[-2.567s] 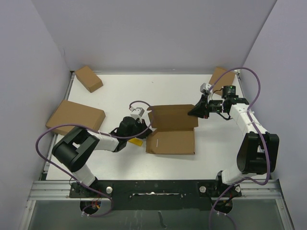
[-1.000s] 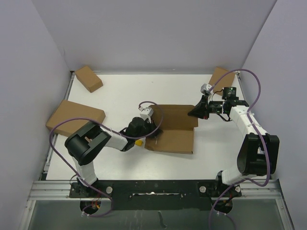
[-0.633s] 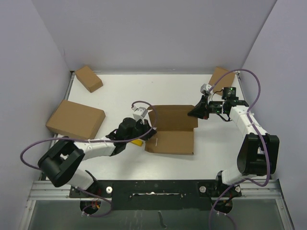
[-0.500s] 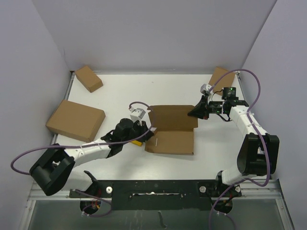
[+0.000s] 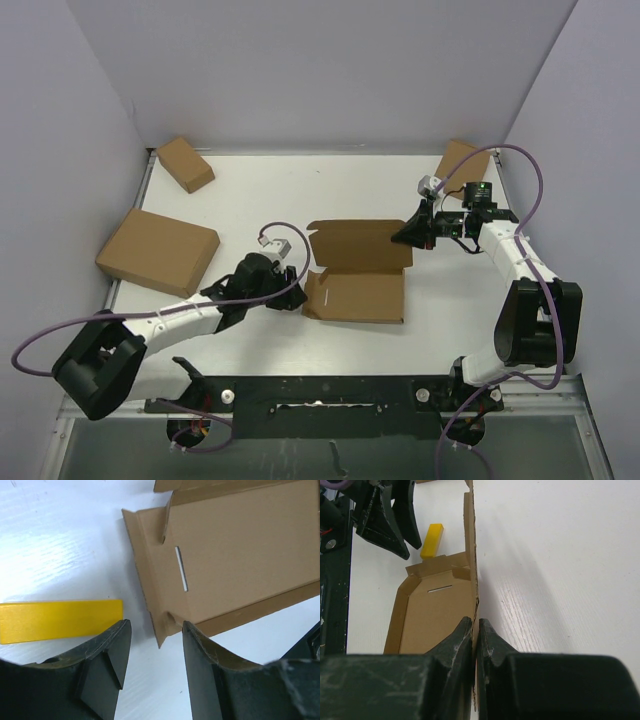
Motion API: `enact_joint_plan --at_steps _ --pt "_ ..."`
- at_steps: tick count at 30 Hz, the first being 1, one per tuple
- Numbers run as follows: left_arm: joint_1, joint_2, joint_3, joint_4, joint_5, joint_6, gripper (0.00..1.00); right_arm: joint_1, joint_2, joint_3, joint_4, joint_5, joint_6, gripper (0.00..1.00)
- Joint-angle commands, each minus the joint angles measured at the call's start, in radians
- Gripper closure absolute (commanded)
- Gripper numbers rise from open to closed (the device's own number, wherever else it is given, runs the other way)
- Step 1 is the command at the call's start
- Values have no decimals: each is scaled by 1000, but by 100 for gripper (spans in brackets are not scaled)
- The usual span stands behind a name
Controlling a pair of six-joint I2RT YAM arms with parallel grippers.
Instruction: Fold the paper box
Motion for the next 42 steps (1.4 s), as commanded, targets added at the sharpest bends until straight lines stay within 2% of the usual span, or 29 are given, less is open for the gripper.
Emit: enact_joint_plan --at_steps 1,7,18,20,24,26,42 --pt "19 87 44 74 48 -8 56 -4 -37 12 4 -30 -18 100" --pt "42 174 93 95 70 -8 57 -5 -37 12 3 -32 -20 100" --pt "46 249 99 160 132 -39 70 -5 -36 12 4 -34 -21 100" --pt "46 259 100 164 136 -43 77 -5 -38 12 1 -34 -20 100" --pt "49 254 100 169 142 -61 95 -6 -37 11 3 -33 -21 100" --pt "49 235 101 169 146 -69 100 -5 -37 10 4 -32 -20 100" --pt "40 150 106 186 174 -190 100 -4 -42 -2 31 -43 6 100"
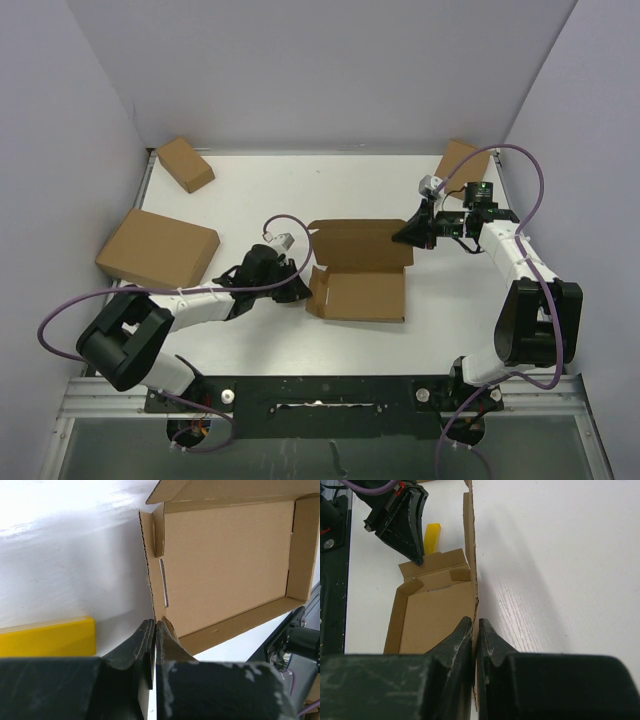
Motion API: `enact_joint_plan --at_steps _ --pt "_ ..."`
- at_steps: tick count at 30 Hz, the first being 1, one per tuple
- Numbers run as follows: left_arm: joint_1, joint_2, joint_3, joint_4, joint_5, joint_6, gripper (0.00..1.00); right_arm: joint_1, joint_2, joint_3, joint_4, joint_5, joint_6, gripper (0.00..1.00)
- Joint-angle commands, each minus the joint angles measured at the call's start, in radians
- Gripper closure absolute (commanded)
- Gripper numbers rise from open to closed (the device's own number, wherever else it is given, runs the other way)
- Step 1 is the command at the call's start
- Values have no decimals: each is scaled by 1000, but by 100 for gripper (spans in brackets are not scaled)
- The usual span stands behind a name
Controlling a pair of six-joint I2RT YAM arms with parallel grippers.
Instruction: Fold the paper box
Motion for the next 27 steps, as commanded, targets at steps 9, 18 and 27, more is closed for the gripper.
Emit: enact_joint_plan --at_steps 9,18,27 --pt "-39 -16 89 87 27 -41 100 -2 -50 -20 71 -43 48 100" --pt "-50 40 109 114 36 -52 100 -3 -49 -22 71 -42 48 100" --pt "-48 88 78 216 82 -106 77 -3 -46 -22 70 -42 48 100"
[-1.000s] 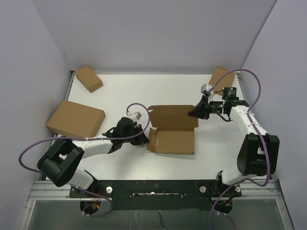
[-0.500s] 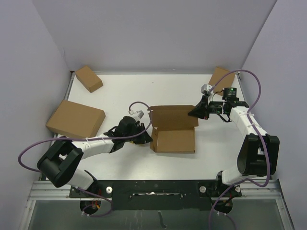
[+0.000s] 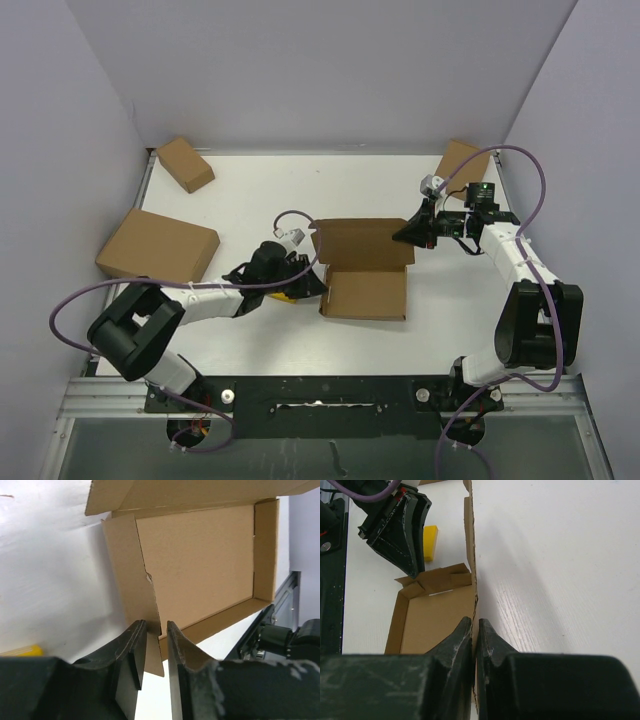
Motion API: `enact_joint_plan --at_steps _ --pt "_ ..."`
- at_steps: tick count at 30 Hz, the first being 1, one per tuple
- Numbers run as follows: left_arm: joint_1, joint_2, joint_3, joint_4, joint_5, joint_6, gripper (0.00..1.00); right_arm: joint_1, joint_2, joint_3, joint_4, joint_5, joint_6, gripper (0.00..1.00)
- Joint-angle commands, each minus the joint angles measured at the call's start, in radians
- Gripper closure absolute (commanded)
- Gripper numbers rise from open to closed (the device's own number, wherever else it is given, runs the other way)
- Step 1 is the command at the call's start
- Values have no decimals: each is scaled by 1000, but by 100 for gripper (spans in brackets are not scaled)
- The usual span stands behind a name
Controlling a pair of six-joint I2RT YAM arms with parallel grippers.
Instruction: Fold the paper box
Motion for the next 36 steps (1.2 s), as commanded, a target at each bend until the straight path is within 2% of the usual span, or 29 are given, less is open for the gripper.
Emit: enact_joint_plan --at_steps 1,7,13,24,29,36 --pt "-5 35 25 144 55 -40 75 3 -33 -3 17 -42 6 100" --pt "11 54 6 172 64 -53 63 3 -33 -3 15 -42 2 100" --pt "43 71 -34 253 96 -106 62 3 -31 -3 13 -42 0 100" --pt "68 128 -79 405 143 -182 75 3 -28 -1 9 -42 -2 100" --pt "82 167 -87 455 167 -207 91 3 -28 2 1 -42 -6 100" --pt "89 193 -79 426 165 -192 99 1 -29 2 2 -44 -8 100"
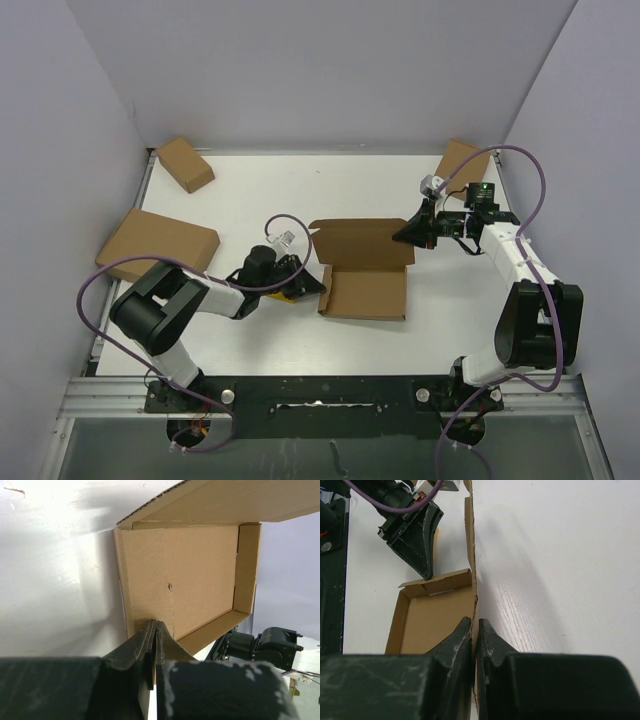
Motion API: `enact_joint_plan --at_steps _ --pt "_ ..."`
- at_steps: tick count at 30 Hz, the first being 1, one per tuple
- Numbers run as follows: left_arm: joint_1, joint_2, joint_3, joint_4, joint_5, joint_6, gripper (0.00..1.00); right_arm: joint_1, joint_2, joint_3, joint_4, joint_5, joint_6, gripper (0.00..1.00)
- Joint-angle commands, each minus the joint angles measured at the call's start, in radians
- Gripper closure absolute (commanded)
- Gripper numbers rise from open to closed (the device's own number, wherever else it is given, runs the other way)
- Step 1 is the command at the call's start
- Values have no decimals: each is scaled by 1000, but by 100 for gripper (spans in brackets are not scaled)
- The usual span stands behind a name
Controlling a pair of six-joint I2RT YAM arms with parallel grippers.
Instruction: Fold the paper box
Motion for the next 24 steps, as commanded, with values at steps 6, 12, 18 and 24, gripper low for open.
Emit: enact_joint_plan --at_steps 6,12,18,24 --pt "3 -14 48 -102 -24 80 91 1 -28 2 5 -45 -7 100" --pt "-7 -49 90 -249 -67 160 82 1 -26 2 5 -48 -8 100" --pt "-8 -57 97 -268 -73 178 74 2 -27 2 4 -50 -9 100" --pt "12 -97 69 -254 -69 168 71 1 -28 2 4 -51 -11 100"
